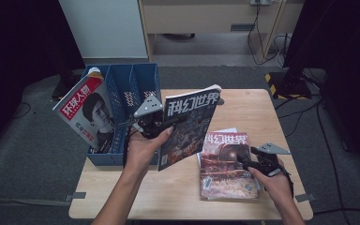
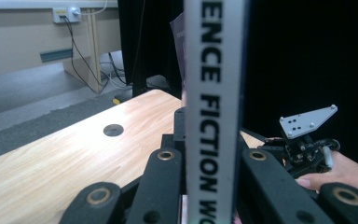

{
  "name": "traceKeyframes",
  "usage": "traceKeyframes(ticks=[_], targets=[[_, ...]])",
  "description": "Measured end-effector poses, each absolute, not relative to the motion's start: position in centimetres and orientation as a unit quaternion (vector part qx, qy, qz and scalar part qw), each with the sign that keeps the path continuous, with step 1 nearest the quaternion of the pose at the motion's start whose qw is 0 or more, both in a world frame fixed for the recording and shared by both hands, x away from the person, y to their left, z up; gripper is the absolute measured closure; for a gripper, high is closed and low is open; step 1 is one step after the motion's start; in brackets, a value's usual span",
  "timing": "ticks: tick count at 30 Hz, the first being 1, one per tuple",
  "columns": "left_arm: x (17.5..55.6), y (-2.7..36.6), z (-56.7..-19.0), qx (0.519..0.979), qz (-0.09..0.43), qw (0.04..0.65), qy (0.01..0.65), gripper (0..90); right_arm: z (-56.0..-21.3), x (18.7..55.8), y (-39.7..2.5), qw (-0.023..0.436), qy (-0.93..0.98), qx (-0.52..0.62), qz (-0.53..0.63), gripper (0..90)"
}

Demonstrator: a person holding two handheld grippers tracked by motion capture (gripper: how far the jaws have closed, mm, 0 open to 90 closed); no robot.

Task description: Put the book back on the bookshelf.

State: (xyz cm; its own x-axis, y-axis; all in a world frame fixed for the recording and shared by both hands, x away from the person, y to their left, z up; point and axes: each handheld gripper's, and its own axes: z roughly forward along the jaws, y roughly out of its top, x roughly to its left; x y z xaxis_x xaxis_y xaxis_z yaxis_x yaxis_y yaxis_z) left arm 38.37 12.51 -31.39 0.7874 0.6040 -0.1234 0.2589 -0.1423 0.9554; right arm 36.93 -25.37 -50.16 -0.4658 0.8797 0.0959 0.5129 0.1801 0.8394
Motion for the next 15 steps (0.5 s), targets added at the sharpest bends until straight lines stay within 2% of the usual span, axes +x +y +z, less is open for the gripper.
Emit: traceKeyframes(ticks=[15], targets=[[36.8, 16.2, -29.1, 0.717, 0.178, 0.598, 0.311, 82.5, -50.1, 36.9, -26.1, 0.218, 0.732, 0.483, 0.429, 29.3]])
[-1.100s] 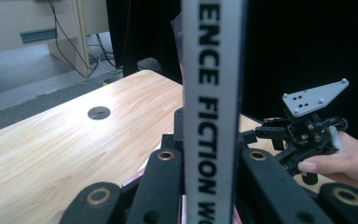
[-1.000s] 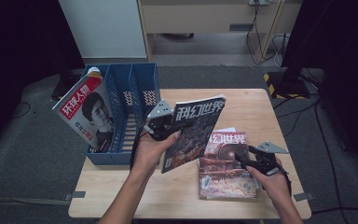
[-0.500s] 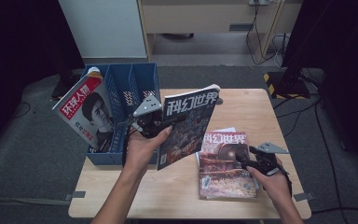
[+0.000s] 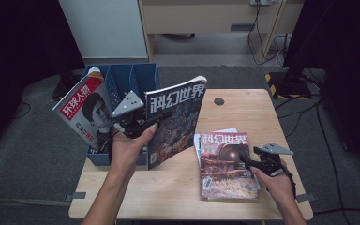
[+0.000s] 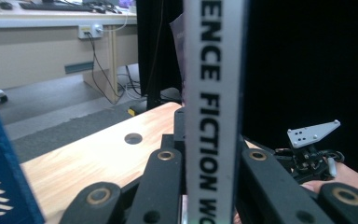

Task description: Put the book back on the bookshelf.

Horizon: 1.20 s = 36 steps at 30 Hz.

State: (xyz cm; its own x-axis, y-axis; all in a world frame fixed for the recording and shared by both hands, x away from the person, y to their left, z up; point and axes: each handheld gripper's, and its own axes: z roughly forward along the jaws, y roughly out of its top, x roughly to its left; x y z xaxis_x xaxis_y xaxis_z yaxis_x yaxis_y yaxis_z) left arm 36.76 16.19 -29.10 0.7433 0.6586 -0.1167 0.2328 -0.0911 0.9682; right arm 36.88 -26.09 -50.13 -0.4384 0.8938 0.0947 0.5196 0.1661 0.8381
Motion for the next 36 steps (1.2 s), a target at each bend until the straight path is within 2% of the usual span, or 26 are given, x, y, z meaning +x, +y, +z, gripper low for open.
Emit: traceKeyframes(ticks=[16, 18, 21, 26, 36], targets=[[36.7, 20.0, -28.7, 0.702, 0.201, 0.596, 0.334, 82.5, -50.3, 36.8, -26.6, 0.235, 0.733, 0.492, 0.407, 30.1], [36.7, 20.4, -28.7, 0.7, 0.205, 0.596, 0.337, 82.5, -50.4, 36.9, -26.8, 0.235, 0.731, 0.498, 0.403, 31.4], [36.8, 21.0, -28.7, 0.698, 0.21, 0.594, 0.339, 82.5, -50.4, 36.9, -27.1, 0.233, 0.731, 0.501, 0.401, 42.3], [36.7, 22.1, -28.5, 0.692, 0.221, 0.594, 0.346, 82.5, -50.3, 36.8, -27.3, 0.232, 0.73, 0.5, 0.404, 52.1], [36.3, 24.9, -28.0, 0.674, 0.245, 0.595, 0.363, 82.5, -50.4, 36.8, -27.6, 0.233, 0.727, 0.504, 0.404, 50.7]])
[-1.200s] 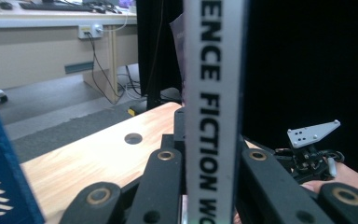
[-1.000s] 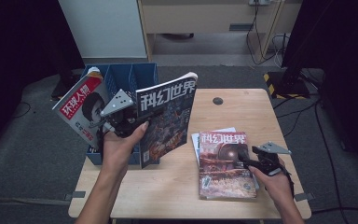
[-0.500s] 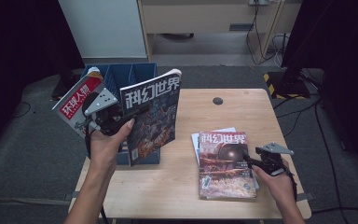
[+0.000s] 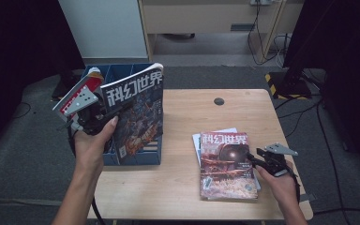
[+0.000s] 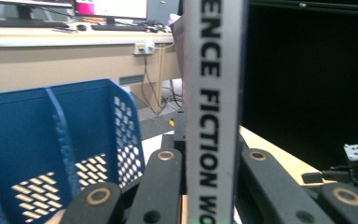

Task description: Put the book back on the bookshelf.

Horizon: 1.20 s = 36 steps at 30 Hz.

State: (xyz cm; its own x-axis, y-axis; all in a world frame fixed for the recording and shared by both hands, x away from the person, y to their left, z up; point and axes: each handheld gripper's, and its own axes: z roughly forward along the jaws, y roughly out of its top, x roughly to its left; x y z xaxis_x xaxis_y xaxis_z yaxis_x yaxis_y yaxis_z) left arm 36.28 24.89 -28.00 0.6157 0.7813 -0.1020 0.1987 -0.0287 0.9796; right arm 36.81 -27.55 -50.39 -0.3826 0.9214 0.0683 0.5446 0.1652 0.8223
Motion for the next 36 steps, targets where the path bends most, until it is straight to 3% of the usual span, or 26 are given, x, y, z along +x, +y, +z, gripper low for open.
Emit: traceKeyframes(ticks=[26, 36], targets=[[35.7, 30.2, -27.9, 0.633, 0.301, 0.578, 0.418, 82.5, -50.6, 36.9, -27.7, 0.236, 0.726, 0.507, 0.401, 49.7], [37.2, 31.0, -28.1, 0.619, 0.318, 0.57, 0.437, 82.5, -50.6, 36.9, -27.7, 0.234, 0.726, 0.508, 0.399, 49.5]])
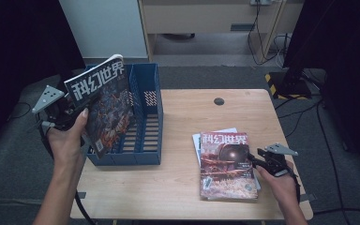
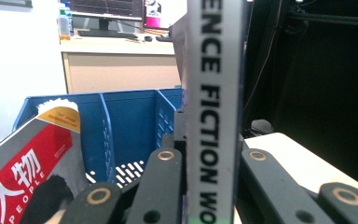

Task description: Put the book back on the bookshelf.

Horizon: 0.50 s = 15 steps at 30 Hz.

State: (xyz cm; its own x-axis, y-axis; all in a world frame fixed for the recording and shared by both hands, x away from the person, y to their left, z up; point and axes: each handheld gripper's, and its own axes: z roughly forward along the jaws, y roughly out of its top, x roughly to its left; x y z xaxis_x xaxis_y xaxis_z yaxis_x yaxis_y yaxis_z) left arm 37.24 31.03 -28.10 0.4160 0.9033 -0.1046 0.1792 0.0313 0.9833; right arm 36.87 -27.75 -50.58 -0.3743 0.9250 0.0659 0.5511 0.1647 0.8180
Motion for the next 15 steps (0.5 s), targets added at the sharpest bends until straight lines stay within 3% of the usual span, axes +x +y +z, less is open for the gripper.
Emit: traceKeyframes(ticks=[15], targets=[[39.1, 30.8, -29.2, 0.618, 0.333, 0.544, 0.459, 82.5, -50.5, 36.9, -27.9, 0.231, 0.726, 0.509, 0.4, 49.4]])
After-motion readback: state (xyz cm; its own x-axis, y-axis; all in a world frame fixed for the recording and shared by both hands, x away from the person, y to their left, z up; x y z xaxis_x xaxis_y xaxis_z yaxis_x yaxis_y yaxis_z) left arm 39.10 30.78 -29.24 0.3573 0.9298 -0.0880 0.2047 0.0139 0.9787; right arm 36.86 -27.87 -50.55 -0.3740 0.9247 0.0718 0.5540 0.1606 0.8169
